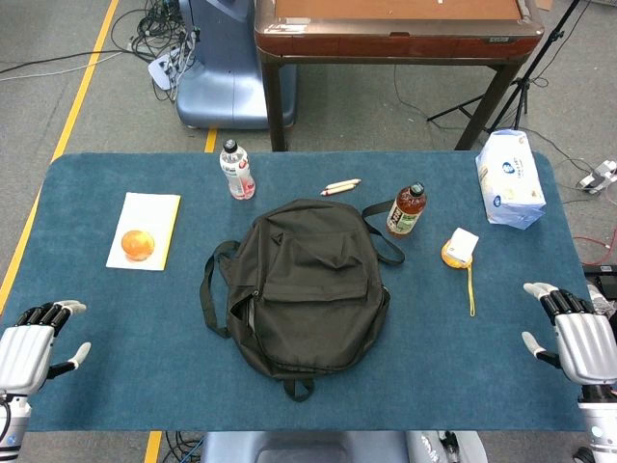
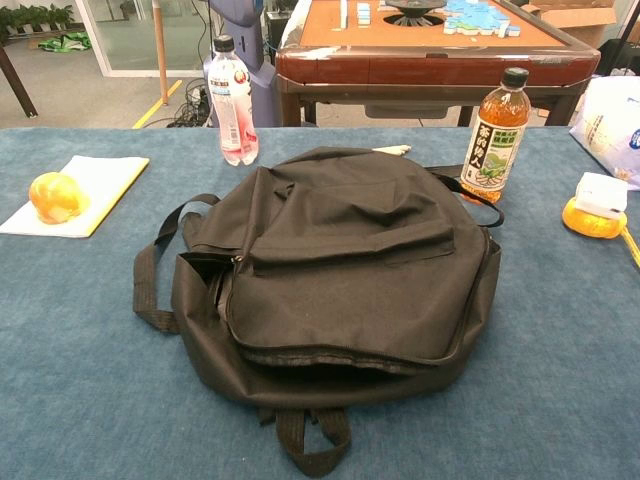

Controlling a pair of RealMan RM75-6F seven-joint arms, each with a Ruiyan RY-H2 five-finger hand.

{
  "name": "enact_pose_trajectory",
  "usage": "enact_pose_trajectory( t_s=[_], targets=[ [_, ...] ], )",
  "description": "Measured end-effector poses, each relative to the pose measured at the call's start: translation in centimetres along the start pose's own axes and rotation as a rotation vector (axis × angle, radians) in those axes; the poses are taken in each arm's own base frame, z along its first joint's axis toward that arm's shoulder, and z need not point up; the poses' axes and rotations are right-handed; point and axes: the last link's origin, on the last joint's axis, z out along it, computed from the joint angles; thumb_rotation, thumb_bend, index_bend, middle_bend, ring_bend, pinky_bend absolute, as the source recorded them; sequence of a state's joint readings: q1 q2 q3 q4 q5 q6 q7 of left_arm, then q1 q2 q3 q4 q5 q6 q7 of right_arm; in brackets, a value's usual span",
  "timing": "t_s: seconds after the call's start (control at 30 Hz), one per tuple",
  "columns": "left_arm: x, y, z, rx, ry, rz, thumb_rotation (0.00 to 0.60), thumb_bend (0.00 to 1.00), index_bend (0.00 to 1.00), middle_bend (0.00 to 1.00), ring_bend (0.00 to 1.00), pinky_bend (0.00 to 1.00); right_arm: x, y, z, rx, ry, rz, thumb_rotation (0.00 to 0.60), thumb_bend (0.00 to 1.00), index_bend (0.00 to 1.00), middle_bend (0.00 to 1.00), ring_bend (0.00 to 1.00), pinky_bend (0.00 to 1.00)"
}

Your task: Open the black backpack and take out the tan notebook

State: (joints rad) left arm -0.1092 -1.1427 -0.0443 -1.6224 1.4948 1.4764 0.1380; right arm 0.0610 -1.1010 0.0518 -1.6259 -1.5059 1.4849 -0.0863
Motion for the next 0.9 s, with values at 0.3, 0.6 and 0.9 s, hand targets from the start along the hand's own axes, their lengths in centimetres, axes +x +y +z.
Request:
enact_pose_trajectory(
  t_s=[0.3,0.6,0.9],
  targets=[
    [0.3,0.0,-0.1,-0.004,0.016,-0.007,0.600,0.24,0.31,0.29,0.24,0.23,0.6,-0.9,-0.2,0.064,0.001,0.038,0.600,0.26,0.24,0.26,0.23,0.36],
    [0.4,-0.1,-0.3,-0.007,0.020,-0.011,0.600,0.24,0.31,0.29,0.24,0.23,1.2,-4.4,0.8,0.243,-0.061,0.078,0.600,0.21,0.24,0.26,0.23,0.36],
    [0.5,-0.3,-0.6,0.002,0.019,-0.012,0.600,0.24,0.31,0.29,0.24,0.23,0.7,-10.3,2.5,0.483,-0.197,0.112,0.600,0.13,0.18,0.19,0.15,0.29]
  ],
)
